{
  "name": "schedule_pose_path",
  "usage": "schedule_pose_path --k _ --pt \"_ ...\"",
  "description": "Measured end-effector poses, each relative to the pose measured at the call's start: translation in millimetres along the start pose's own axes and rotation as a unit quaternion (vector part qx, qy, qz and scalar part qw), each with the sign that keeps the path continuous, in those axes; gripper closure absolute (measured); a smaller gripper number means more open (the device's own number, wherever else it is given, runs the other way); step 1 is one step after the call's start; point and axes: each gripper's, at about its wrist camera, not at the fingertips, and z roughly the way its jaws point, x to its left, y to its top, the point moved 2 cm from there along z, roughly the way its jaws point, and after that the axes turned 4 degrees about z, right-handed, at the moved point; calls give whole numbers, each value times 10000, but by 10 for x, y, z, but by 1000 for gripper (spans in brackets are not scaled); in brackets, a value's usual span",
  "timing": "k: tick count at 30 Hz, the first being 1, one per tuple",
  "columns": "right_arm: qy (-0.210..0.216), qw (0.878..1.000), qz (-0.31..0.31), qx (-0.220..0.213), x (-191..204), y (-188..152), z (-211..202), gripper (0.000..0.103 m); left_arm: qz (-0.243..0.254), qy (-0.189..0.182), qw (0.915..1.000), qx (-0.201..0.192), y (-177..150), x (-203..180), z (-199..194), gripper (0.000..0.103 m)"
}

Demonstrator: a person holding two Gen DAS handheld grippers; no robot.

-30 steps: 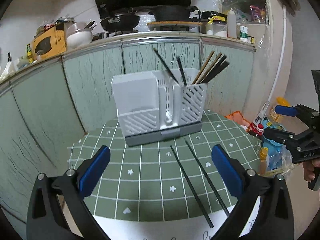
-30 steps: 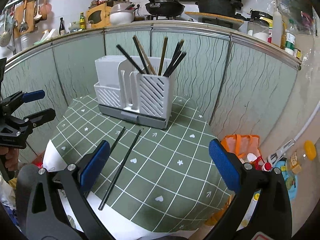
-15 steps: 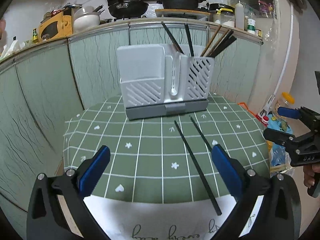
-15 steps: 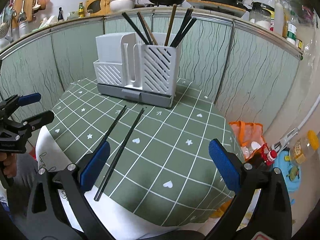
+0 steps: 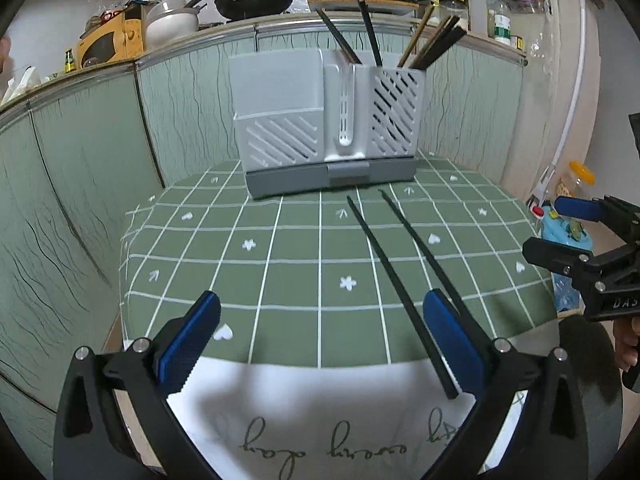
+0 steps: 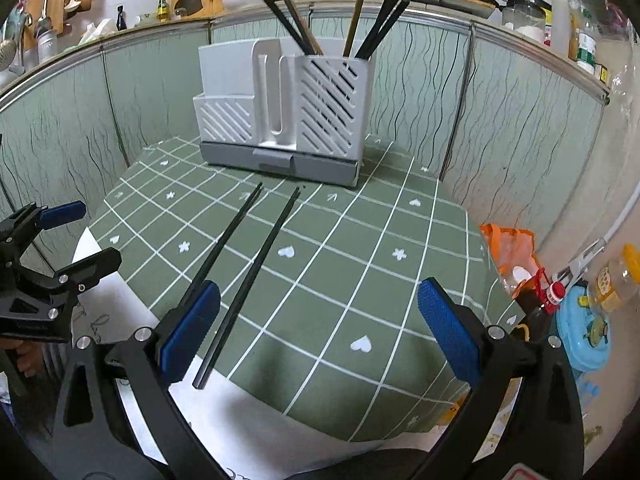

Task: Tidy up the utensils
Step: 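Withdraw both tools from the holder and lower them toward the black chopsticks, then close the left tool on a black chopstick while the right tool grasps the other black chopstick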

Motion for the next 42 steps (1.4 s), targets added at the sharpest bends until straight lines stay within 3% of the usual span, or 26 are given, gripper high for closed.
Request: schedule_pose_path --k 16,19,28,32,36,42 --pt "157 9996 -43 235 191 -236 205 8 -110 95 9998 154 -151 73 79 4" --pt "199 9994 -71 283 287 -301 271 13 -130 156 9996 179 -190 119 84 4" --pt "191 9992 -1 350 476 -426 451 43 -282 366 9986 245 -305 372 38 4" --pt "192 9988 248 377 435 -449 514 65 -329 416 9981 303 -374 451 32 4" --pt "-5 9990 340 285 381 -441 537 94 -412 387 9979 309 -391 468 21 4" --pt "-65 9989 308 339 356 -409 547 97 -375 296 9983 344 -392 375 51 4"
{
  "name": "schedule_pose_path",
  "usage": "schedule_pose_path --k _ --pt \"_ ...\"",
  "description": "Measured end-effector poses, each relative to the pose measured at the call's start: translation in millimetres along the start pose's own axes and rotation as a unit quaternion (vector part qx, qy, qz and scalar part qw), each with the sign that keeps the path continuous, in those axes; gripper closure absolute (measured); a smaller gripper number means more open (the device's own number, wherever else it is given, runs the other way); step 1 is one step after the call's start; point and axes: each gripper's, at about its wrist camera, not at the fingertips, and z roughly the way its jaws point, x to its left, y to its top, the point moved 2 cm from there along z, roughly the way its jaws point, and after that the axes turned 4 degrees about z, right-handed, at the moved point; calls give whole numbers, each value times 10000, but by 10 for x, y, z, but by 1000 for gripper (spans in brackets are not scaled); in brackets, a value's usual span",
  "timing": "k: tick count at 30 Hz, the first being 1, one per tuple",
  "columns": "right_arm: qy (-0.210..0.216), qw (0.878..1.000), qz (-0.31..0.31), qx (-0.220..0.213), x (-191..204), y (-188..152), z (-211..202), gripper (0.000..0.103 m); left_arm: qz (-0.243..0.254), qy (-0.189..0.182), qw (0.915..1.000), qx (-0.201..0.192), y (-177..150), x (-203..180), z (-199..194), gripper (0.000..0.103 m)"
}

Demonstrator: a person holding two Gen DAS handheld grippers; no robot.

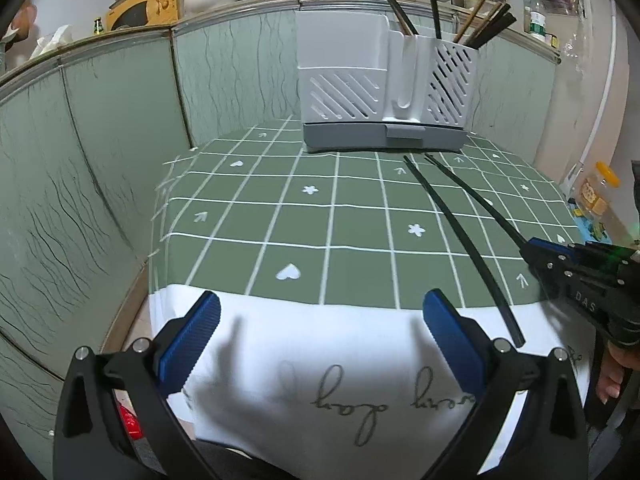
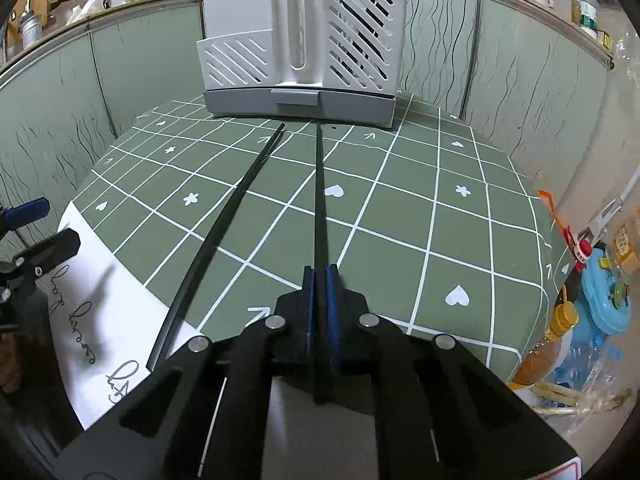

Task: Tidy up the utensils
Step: 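Close the left tool on a black chopstick while the right tool grasps the other black chopstick, then lift both black chopsticks and carry them up over the white holder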

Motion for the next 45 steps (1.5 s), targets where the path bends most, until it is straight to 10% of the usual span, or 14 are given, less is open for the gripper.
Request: schedule_pose_path --k 19,33,45 --pt "41 9992 393 -101 -584 -57 -380 97 386 -686 9968 -144 127 -738 102 6" --pt "77 9988 471 -79 -701 -151 -483 97 527 -119 9985 67 103 -876 298 92" --pt "124 9991 399 -95 -623 -111 -546 97 242 -518 9981 211 192 -642 171 95"
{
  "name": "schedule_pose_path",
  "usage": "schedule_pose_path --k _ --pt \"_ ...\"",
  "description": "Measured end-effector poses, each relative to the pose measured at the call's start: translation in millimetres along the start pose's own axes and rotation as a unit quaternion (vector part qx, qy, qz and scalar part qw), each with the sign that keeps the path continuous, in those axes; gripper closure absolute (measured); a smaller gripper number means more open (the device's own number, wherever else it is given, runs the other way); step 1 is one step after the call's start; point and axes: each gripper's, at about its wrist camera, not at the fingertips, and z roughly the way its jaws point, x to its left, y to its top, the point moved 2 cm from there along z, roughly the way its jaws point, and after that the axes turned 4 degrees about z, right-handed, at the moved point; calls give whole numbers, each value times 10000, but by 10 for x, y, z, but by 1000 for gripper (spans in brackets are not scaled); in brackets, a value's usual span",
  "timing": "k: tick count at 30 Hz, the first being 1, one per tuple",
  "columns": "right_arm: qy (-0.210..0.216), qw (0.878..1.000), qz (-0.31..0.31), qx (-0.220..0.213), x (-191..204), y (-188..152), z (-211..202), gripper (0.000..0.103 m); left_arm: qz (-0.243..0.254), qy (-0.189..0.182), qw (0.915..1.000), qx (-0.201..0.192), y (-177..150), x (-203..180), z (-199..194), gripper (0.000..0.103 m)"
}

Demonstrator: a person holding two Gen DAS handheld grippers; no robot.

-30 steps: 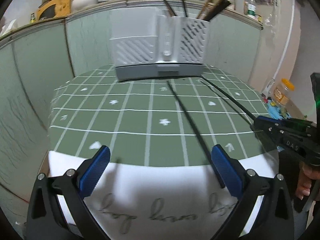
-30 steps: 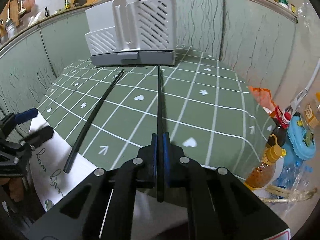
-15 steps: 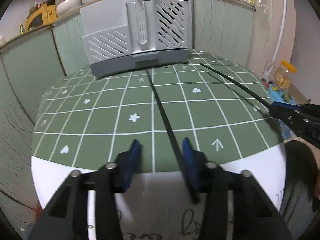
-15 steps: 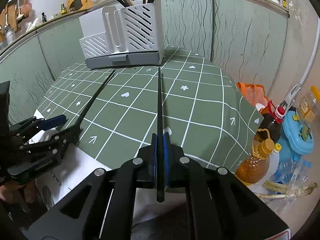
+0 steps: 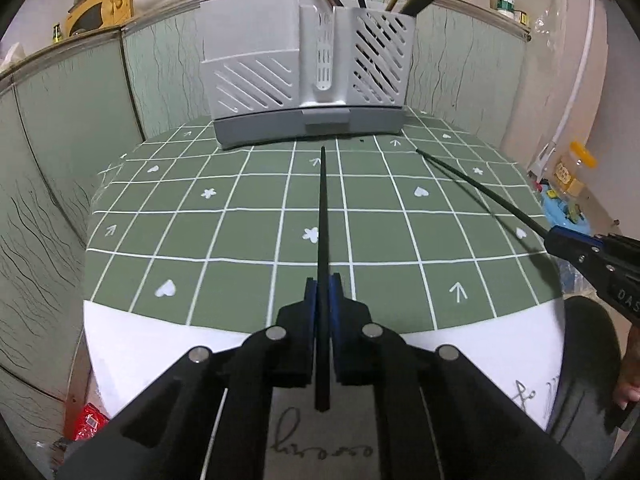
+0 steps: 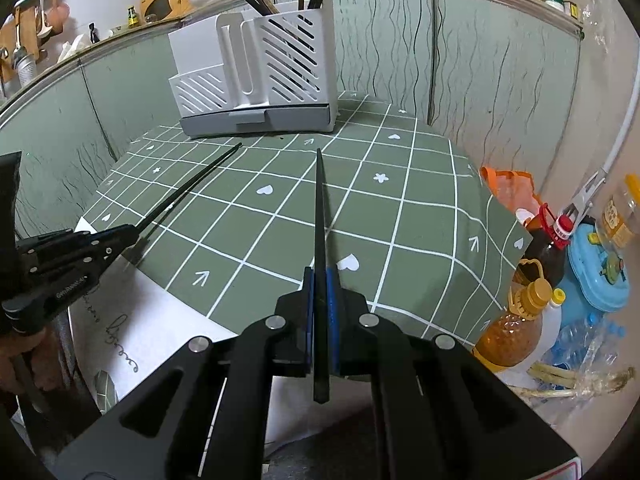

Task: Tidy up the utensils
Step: 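Lift both black chopsticks and carry them up over the white holder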

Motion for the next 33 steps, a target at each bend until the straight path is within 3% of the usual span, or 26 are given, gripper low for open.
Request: schedule_pose_path --k 18,33 --pt "157 9969 5 -771 108 626 -541 97 -60 -94 9979 -631 508 285 -635 95" --pt "318 9939 -75 -1051 206 1056 -745 97 -21 -157 9944 -1040 952 425 -991 95"
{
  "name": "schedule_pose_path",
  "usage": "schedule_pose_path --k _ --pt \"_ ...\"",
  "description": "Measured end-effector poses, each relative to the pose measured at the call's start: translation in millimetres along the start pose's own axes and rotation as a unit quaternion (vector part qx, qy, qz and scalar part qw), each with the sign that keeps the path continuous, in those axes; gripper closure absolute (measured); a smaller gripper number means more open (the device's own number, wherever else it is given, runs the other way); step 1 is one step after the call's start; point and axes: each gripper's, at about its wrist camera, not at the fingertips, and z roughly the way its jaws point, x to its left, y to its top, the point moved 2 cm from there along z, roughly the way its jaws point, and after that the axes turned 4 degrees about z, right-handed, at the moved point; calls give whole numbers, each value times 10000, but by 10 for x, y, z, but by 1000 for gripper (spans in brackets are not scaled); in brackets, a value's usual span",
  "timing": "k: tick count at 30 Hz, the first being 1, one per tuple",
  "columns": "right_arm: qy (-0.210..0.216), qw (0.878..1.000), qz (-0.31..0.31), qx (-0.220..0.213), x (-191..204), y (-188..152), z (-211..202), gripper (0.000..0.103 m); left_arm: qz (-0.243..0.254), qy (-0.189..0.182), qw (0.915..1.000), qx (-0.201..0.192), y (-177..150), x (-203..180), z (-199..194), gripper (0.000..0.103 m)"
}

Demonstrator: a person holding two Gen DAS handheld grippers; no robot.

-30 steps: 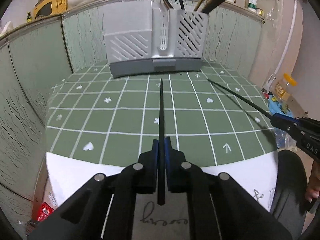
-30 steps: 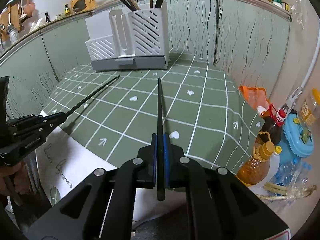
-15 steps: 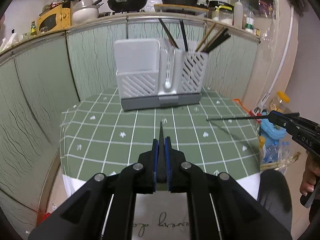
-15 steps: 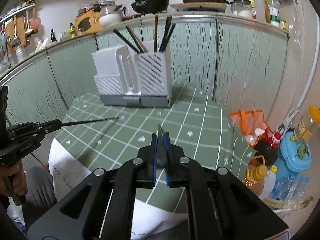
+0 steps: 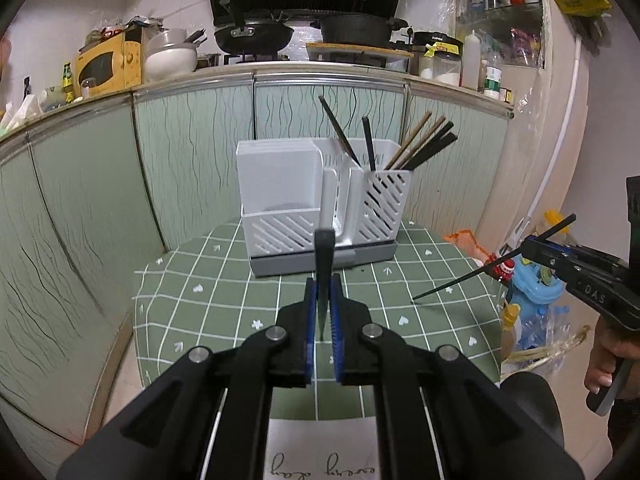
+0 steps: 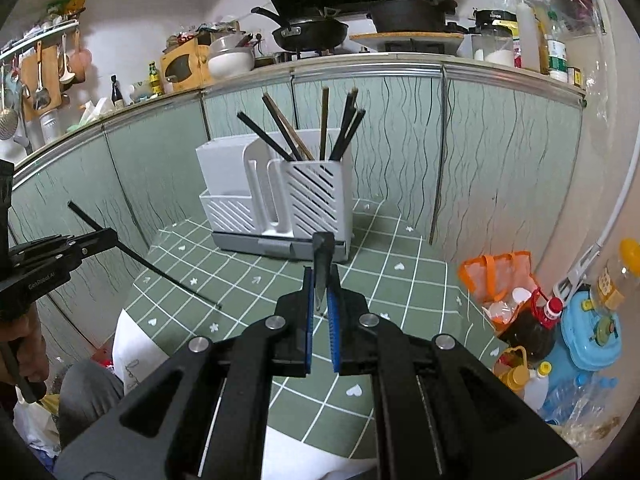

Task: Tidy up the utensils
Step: 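Lift both black chopsticks and carry them up over the white holder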

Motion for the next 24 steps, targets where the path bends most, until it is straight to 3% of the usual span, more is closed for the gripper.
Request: schedule_pose_path --k 10,15,24 --pt "135 9997 -201 -85 51 435 -54 97 169 -145 9995 -224 368 5 -62 95" --pt "238 9991 -332 -132 68 751 -110 97 264 -176 9989 -355 675 -27 -77 95" --pt "481 9981 -351 -161 57 1364 -183 97 258 -554 9969 -504 1254 -59 -68 95"
